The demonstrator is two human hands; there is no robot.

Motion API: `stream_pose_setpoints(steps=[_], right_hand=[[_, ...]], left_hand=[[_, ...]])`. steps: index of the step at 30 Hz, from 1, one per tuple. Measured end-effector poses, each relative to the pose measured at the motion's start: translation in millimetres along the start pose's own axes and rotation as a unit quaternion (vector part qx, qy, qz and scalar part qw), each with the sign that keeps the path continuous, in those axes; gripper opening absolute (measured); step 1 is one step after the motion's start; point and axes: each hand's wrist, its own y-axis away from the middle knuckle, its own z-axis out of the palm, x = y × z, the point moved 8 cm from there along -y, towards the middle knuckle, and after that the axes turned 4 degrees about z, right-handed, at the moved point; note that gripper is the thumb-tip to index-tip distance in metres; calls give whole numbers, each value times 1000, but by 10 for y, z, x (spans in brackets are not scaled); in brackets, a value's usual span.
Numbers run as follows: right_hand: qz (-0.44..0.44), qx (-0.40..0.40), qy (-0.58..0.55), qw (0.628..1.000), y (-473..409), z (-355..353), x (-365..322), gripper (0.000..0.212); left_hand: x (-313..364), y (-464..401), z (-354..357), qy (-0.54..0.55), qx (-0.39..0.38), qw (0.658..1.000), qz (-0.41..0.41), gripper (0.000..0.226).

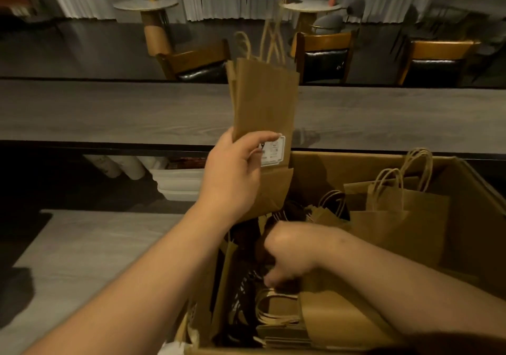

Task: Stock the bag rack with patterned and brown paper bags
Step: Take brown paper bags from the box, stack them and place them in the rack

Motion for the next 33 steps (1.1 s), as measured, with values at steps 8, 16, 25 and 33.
stream_pose_setpoints(steps=[8, 16, 25, 33], right_hand=[[-8, -91, 155, 984, -178, 408, -131, 50], [-18, 4, -66, 998, 155, -208, 213, 26], [-70, 325, -486, 808, 1020, -1172, 1079, 41], [-22, 473, -649, 595, 980, -1156, 1315, 22]], left_hand=[[-46, -9, 28, 12, -28, 999, -10, 35], [-58, -29, 33, 25, -39, 999, 0, 36], [-83, -7, 40, 246, -58, 966, -53, 54], [-161, 35, 324, 224, -205, 950, -68, 34]])
